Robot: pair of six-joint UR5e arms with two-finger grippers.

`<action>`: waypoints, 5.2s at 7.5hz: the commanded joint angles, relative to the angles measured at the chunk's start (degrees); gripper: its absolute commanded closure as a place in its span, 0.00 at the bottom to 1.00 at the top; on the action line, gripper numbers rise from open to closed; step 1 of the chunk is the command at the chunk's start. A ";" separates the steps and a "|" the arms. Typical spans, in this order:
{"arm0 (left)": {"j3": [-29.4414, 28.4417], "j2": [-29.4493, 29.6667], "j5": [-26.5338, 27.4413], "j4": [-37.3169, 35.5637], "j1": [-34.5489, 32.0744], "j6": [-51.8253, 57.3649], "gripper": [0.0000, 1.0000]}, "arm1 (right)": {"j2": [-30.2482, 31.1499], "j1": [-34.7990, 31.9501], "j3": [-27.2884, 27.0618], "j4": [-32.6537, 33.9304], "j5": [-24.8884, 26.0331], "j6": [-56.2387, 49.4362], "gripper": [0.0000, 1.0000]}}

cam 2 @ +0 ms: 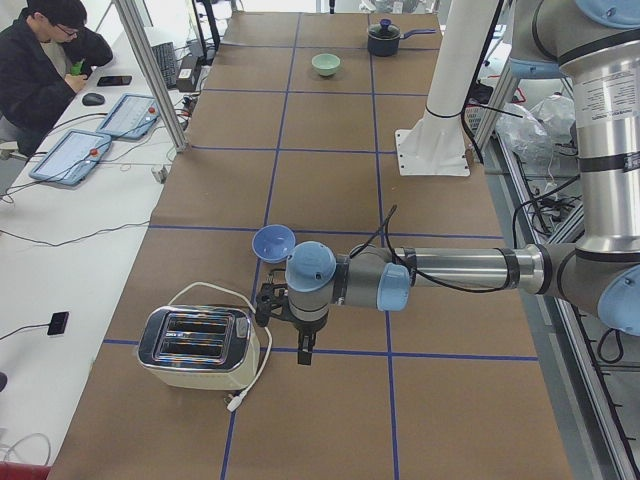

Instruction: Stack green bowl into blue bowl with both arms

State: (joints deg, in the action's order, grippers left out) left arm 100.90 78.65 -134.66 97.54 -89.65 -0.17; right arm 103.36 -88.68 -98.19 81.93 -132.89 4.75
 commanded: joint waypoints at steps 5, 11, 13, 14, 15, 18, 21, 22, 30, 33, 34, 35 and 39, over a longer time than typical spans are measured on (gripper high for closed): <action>0.34 4.59 -0.52 23.03 0.00 -0.45 0.01 | -3.06 0.35 -0.60 -19.77 0.01 1.31 0.00; -0.79 9.67 0.79 25.94 14.72 -31.58 0.01 | -13.00 16.31 -4.01 -19.44 0.94 23.84 0.00; -4.46 11.86 11.38 26.47 23.95 -37.86 0.02 | -14.40 23.00 -5.43 -19.44 7.79 33.19 0.00; -8.05 15.54 12.65 26.56 25.65 -39.11 0.02 | -14.33 23.12 -5.43 -19.53 7.91 33.14 0.00; -10.79 17.40 13.54 27.60 27.06 -39.12 0.04 | -14.15 23.20 -5.43 -19.70 8.00 33.14 0.00; -13.36 19.08 14.16 30.87 31.36 -39.12 0.24 | -14.24 23.20 -5.43 -19.70 8.00 33.14 0.00; -14.59 19.09 16.53 30.87 33.40 -39.03 0.68 | -14.15 23.20 -5.35 -19.70 8.00 33.14 0.00; -14.85 19.09 16.45 30.87 33.40 -38.95 0.89 | -14.15 23.20 -5.26 -19.70 8.00 33.14 0.00; -1.50 35.75 16.43 6.54 40.64 -53.93 1.00 | -14.15 23.20 -5.26 -19.79 8.00 33.14 0.00; -6.65 50.25 24.79 -0.86 52.62 -66.77 1.00 | -14.24 23.20 -5.08 -19.79 8.00 33.22 0.00; -10.51 54.03 27.67 -0.43 55.00 -68.63 1.00 | -14.33 23.20 -5.08 -19.79 8.00 33.22 0.00; -12.90 56.16 29.00 -0.34 56.76 -68.74 1.00 | -14.33 23.20 -5.08 -19.79 8.00 33.22 0.00; -14.68 56.00 32.35 1.15 59.76 -68.56 1.00 | -14.24 23.20 -4.99 -19.79 8.00 33.22 0.00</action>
State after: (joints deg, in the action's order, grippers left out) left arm 86.96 134.66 -103.51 97.71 -30.76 -68.73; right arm 89.09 -65.48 -103.19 62.14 -124.88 37.97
